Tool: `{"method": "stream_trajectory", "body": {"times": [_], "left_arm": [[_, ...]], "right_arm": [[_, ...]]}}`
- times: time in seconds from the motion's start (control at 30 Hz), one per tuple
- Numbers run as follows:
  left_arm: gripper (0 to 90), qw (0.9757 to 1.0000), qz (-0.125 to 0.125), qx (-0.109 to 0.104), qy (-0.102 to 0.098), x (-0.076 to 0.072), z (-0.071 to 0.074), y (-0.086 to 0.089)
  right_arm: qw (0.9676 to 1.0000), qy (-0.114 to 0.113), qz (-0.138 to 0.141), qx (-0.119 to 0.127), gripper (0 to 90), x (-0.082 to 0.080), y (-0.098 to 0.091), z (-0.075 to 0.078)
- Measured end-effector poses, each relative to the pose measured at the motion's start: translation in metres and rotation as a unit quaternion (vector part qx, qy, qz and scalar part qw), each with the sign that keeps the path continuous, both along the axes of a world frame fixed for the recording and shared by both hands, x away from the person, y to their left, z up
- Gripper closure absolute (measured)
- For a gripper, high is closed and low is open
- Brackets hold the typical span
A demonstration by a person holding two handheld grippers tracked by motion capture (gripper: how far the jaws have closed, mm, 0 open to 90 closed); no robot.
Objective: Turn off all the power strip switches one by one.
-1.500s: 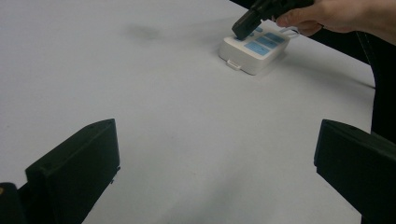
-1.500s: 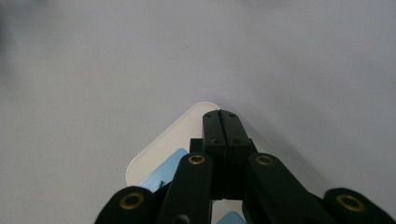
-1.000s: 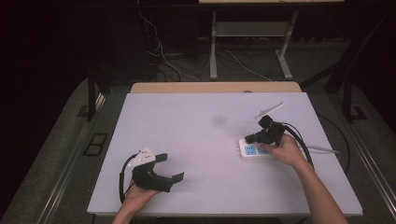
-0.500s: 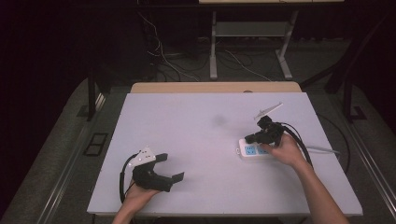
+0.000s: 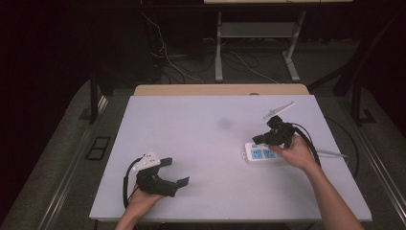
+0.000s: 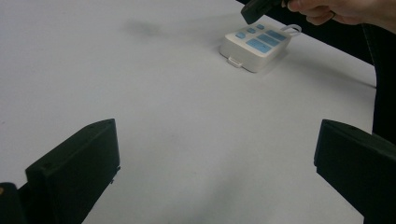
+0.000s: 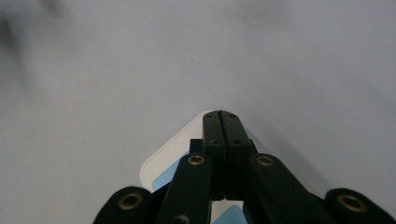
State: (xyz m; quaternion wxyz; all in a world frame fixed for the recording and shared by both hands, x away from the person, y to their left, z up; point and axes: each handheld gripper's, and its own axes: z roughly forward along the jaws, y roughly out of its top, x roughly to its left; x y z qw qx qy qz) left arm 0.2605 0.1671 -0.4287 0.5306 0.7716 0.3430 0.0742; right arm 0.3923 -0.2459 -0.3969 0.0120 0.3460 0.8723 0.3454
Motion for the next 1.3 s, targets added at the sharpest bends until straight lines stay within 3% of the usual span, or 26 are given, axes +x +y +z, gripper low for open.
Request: {"method": "stream_trajectory", "body": {"times": [0.23, 0.5, 0.67, 0.73, 0.77, 1.07, 1.3], "left_arm": [[0.0, 1.0, 0.0, 0.0, 0.0, -0.001, 0.0, 0.001], [0.0, 1.0, 0.001, -0.002, -0.001, -0.001, 0.001, 0.0], [0.0, 1.0, 0.002, -0.002, -0.001, -0.001, 0.001, 0.001], [0.0, 1.0, 0.002, -0.003, -0.001, -0.001, 0.001, 0.001], [0.0, 1.0, 0.002, -0.002, -0.001, -0.001, 0.001, 0.001], [0.0, 1.0, 0.004, -0.004, -0.003, -0.002, 0.002, 0.001], [0.0, 1.0, 0.005, -0.004, -0.002, -0.002, 0.002, 0.002]], "right_arm": [[0.9988, -0.023, -0.038, 0.019, 73.2, -0.011, -0.011, 0.013], [0.9955, -0.045, -0.077, 0.031, 36.7, -0.032, -0.021, 0.015], [0.9939, -0.038, -0.089, 0.053, 11.8, -0.046, -0.028, 0.014], [0.9928, -0.039, -0.095, 0.061, 9.0, -0.053, -0.03, 0.014], [0.9923, -0.038, -0.098, 0.066, 2.5, -0.057, -0.031, 0.013], [0.9878, -0.037, -0.109, 0.105, 0.5, -0.095, -0.041, 0.002], [0.9869, -0.047, -0.115, 0.103, 0.5, -0.123, -0.045, -0.011]]}}
